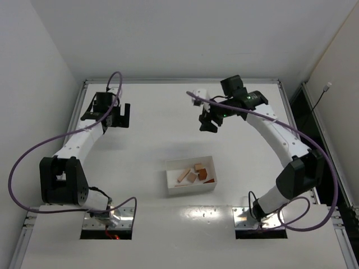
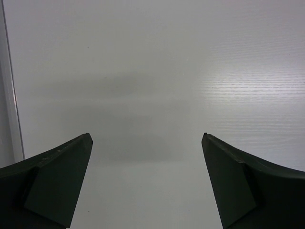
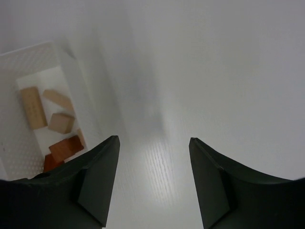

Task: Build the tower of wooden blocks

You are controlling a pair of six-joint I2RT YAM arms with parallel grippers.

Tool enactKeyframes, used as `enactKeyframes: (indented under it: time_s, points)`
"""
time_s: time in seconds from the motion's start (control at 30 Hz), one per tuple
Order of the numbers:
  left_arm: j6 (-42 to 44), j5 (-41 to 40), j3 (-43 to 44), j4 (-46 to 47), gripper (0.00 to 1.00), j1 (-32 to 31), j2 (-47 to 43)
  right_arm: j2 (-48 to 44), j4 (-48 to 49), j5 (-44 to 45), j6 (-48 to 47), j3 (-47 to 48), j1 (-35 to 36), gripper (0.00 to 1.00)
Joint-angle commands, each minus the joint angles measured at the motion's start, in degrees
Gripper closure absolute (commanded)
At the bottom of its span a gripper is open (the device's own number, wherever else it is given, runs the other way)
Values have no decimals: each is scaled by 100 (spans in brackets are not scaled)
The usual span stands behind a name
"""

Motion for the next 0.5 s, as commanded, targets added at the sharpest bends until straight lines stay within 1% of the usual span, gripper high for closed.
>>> enactKeyframes:
  time_s: [0.0, 0.03, 0.07, 0.1, 0.23, 0.3, 0.47]
  points:
    - [110, 238, 71, -83, 1, 105, -116, 307, -1517, -347, -1704, 582, 592, 45]
    - [171, 239, 71, -84, 1, 105, -116, 308, -1658, -285, -1838, 583, 655, 47]
    - [172, 161, 71, -84, 1, 105, -168, 386, -1834, -284, -1927, 583, 708, 51]
    - [233, 47, 71, -84, 1, 105, -168, 387, -1914, -284, -2154, 583, 813, 52]
    - [233, -34, 124, -84, 1, 307, -168, 440, -1854, -170, -2376, 145, 1112, 59]
    - [233, -34, 185, -84, 1, 395, -168, 440, -1704, -170, -2437, -83, 1200, 62]
    - [233, -34, 124, -145, 1, 562, -221, 729, -1651, -223, -2437, -164, 1315, 64]
